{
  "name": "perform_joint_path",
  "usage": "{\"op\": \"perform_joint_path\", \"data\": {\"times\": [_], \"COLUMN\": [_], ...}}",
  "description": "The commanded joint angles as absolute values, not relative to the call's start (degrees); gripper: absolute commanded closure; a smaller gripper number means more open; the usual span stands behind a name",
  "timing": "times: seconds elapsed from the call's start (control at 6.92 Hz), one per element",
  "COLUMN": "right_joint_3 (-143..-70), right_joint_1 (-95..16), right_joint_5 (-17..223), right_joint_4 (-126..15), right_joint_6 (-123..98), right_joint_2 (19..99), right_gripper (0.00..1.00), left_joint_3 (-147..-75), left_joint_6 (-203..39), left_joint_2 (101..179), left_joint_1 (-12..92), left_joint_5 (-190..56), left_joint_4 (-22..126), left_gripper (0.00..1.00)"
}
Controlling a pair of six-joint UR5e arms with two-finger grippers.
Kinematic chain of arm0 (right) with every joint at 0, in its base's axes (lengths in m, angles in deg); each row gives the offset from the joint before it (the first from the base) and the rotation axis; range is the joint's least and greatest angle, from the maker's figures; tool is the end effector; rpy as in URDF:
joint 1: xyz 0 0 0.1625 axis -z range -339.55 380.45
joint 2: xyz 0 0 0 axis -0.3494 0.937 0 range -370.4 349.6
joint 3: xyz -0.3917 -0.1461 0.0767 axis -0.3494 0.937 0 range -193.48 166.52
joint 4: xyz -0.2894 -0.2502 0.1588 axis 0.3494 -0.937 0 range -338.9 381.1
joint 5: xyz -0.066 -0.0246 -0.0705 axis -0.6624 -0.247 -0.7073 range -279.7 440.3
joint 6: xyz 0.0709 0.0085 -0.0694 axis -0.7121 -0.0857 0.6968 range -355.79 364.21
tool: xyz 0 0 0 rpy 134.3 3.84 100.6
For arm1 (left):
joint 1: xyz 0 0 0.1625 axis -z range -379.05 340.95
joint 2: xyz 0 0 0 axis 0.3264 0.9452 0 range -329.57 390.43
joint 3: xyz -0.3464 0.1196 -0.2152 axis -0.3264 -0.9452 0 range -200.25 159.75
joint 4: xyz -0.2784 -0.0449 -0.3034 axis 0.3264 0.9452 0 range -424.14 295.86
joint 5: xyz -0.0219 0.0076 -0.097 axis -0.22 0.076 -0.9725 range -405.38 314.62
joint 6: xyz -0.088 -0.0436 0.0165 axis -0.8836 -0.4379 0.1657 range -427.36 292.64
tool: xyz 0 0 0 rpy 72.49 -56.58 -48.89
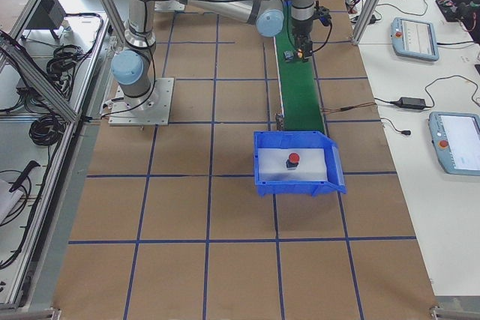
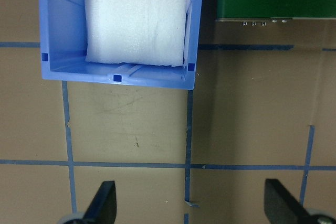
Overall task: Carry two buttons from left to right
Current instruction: 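Move the right gripper back over the yellow button on the belt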
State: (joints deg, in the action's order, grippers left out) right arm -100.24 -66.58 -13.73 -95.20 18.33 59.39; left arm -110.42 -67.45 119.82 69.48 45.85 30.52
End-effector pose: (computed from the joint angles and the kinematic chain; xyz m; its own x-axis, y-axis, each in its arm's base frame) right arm 0.0932 -0.6421 0.3651 -0.9780 -0.1794 0.1068 -0.1934 0.9710 -0.1404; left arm -0.1188 -0.4830 0.4839 -0.9994 -0.0256 -0.0216 -0.0272 0.9969 0.0737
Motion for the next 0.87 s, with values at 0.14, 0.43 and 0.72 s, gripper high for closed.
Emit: {"op": "perform_joint_path", "data": {"times": [0.14, 0.43, 0.72], "right_joint_3": [-99.88, -97.69, -97.5], "right_joint_1": [-69.55, -71.38, -72.53], "right_joint_5": [-15.31, -15.33, -14.36], "right_joint_4": [-95.7, -97.02, -97.19], "right_joint_6": [11.42, 9.66, 7.55], "right_joint_2": [56.31, 53.6, 51.66], "right_gripper": [0.0, 0.01, 0.01], "left_joint_3": [-110.42, -110.42, -110.42], "left_joint_6": [-67.45, -67.45, -67.45], "left_joint_2": [119.81, 119.81, 119.81], "left_joint_1": [69.45, 69.45, 69.45], "left_joint_5": [45.85, 45.85, 45.85], "left_joint_4": [30.52, 30.52, 30.44], "left_gripper": [0.0, 0.0, 0.0]}}
